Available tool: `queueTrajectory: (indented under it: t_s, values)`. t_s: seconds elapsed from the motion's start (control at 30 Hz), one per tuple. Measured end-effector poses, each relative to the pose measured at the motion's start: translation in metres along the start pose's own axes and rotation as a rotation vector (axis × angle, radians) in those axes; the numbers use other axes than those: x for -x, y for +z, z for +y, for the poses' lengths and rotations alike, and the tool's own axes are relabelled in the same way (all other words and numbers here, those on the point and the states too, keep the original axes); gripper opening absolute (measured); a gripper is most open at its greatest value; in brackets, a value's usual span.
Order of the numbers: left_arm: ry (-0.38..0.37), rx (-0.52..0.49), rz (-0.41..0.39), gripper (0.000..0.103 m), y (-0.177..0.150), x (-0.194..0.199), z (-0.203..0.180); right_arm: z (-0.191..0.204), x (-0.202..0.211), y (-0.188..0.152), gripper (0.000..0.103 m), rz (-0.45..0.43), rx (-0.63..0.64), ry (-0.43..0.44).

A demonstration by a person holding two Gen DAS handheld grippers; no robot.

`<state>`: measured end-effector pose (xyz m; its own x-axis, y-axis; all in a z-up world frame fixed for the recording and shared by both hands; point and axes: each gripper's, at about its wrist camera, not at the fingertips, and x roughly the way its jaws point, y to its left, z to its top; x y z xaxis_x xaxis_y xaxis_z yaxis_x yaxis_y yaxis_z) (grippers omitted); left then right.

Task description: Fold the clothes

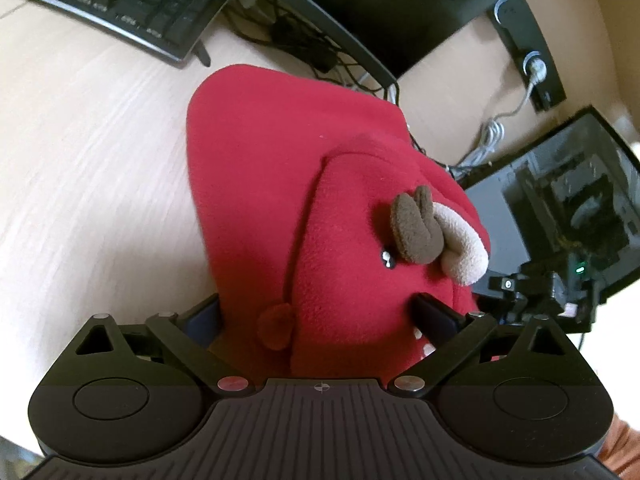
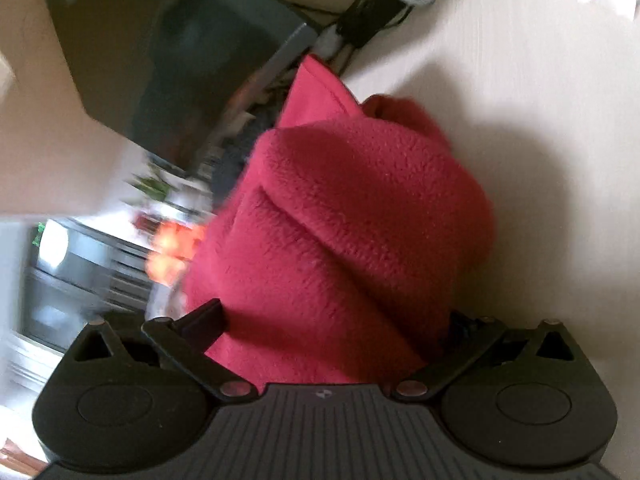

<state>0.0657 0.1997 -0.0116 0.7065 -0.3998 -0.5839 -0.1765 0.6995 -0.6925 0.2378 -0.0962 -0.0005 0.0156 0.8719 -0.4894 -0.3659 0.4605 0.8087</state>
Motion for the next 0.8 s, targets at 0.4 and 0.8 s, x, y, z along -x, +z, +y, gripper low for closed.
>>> queueTrajectory:
  t_s: [0.4, 0.8]
  values:
    - [-0.106, 0.053, -0.208, 0.101, 0.006, 0.05, 0.014, 0.059, -0.019, -0.007, 0.103, 0.02, 0.155, 0.176]
    - [0.165, -0.124, -0.361, 0.101, 0.068, 0.115, 0.055, 0.106, -0.132, 0.058, 0.103, -0.014, 0.263, 0.053]
